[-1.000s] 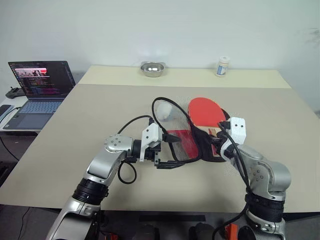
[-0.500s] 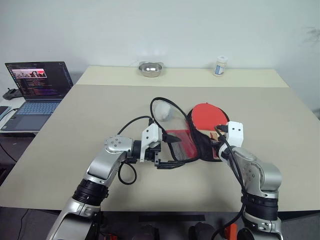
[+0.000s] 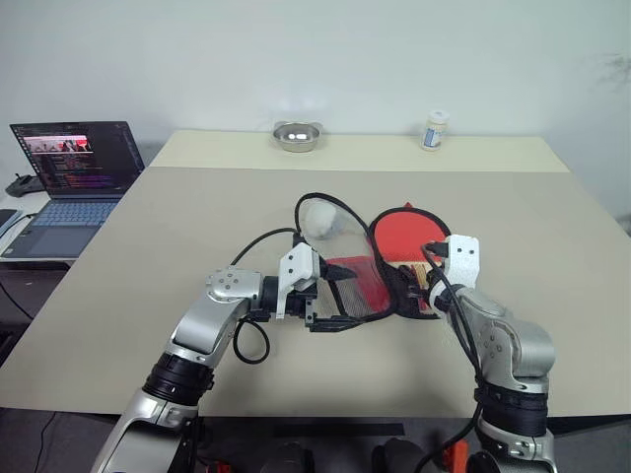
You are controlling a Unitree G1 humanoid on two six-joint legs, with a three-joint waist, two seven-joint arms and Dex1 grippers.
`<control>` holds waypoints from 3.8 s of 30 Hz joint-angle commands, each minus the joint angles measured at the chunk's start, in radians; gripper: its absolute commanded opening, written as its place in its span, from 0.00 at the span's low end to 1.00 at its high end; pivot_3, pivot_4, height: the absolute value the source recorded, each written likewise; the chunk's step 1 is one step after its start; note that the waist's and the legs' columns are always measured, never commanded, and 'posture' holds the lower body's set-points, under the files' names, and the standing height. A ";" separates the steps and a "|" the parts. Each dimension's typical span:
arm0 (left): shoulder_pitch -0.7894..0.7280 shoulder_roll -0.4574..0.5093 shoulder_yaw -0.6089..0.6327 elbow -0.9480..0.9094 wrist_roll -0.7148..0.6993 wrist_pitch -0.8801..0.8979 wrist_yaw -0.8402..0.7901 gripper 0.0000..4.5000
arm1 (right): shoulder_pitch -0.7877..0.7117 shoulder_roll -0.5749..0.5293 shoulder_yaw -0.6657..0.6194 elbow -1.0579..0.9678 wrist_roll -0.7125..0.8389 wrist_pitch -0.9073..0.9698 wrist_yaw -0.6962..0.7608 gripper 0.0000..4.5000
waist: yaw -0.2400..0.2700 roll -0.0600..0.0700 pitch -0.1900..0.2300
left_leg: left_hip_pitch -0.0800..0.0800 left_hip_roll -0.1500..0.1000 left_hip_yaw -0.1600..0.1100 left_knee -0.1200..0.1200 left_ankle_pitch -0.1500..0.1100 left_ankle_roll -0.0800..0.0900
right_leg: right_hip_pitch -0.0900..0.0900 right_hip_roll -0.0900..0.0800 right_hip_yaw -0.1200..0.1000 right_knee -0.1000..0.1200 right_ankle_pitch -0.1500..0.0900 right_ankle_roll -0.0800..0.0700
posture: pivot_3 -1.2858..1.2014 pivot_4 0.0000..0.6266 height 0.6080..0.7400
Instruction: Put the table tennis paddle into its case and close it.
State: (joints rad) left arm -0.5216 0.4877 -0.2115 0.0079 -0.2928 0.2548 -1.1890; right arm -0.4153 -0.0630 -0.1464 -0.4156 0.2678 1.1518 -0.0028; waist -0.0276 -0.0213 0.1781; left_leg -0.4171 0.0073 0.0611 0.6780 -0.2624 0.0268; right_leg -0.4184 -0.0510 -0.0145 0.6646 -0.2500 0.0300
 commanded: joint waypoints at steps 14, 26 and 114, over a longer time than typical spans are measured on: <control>0.100 0.137 0.083 0.044 -0.004 0.003 0.002 0.92 | 0.224 -0.671 -0.210 -0.332 0.363 -0.078 0.675 1.00 | 0.004 -0.001 0.000 | 0.001 0.001 -0.001 0.000 0.000 0.000 | 0.003 0.000 -0.002 -0.002 0.000 0.000 | 0.52 0.24 1.00; -0.008 0.074 0.056 0.264 0.103 -0.065 0.097 0.01 | 0.213 -0.879 -0.405 -0.273 0.560 -0.019 0.748 1.00 | 0.022 -0.003 0.001 | 0.002 0.001 -0.002 0.001 0.000 0.000 | 0.004 0.000 -0.002 -0.003 0.000 0.000 | 0.52 0.24 1.00; -0.081 0.134 0.127 0.011 -0.098 0.100 -0.080 0.00 | -0.220 -0.403 0.252 0.750 -0.014 -0.323 0.713 0.00 | -0.010 -0.016 -0.009 | 0.017 0.003 0.001 0.001 0.000 0.000 | 0.016 0.002 0.001 0.000 0.001 -0.001 | 0.52 0.24 1.00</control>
State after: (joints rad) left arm -0.5983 0.5999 -0.0838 0.0492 -0.3917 0.3647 -1.2453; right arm -0.6463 -0.5016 0.0504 0.3603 0.2457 0.7928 0.6836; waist -0.0375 -0.0371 0.1694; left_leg -0.3999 0.0108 0.0625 0.6786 -0.2622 0.0264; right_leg -0.4028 -0.0491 -0.0131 0.6649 -0.2492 0.0292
